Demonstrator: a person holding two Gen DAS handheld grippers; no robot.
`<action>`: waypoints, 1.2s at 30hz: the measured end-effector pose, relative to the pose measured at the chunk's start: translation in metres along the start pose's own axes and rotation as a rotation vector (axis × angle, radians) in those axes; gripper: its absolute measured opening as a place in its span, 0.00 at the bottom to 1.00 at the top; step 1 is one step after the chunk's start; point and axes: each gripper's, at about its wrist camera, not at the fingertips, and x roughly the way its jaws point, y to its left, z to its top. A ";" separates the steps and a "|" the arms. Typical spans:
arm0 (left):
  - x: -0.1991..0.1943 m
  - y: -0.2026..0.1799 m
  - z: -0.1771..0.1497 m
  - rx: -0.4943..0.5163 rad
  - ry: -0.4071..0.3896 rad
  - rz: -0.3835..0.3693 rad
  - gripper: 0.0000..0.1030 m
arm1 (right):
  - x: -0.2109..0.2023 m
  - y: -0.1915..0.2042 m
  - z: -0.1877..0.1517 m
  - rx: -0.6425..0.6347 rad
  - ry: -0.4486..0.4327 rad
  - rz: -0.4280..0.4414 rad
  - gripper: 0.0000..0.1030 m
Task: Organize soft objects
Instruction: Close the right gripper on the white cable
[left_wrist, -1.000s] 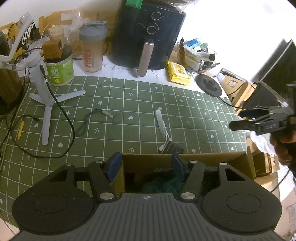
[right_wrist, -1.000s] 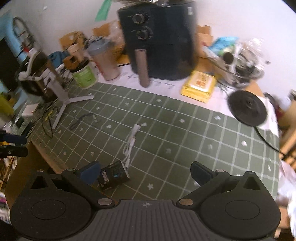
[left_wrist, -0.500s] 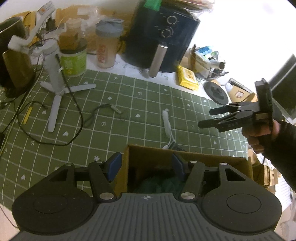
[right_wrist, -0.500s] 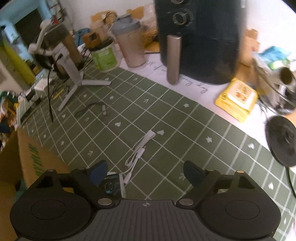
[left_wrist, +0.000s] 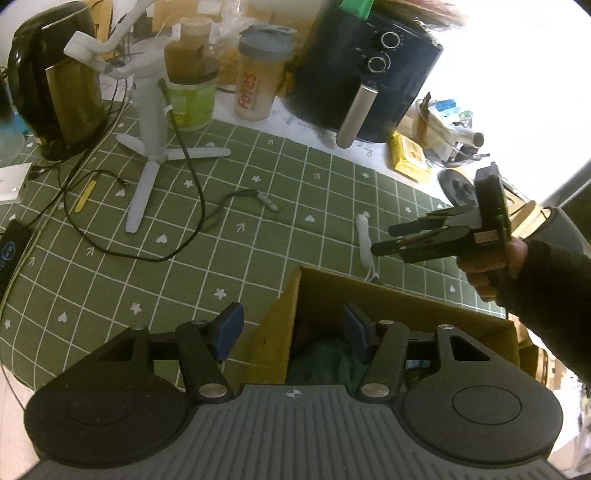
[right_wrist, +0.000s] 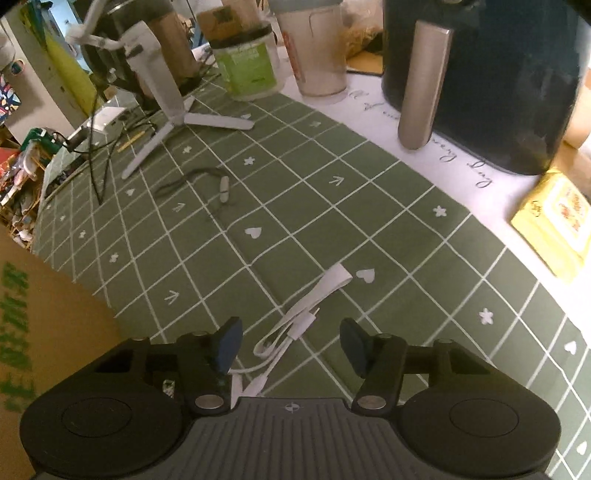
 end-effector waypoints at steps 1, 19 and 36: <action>0.000 0.001 -0.001 -0.002 0.001 0.003 0.56 | 0.005 -0.001 0.001 0.010 0.001 -0.008 0.60; 0.000 0.006 -0.005 -0.017 0.013 0.013 0.56 | 0.032 0.005 0.012 -0.025 -0.063 -0.101 0.04; -0.001 -0.006 0.029 0.100 -0.067 -0.079 0.56 | -0.065 0.004 0.000 0.075 -0.100 -0.151 0.04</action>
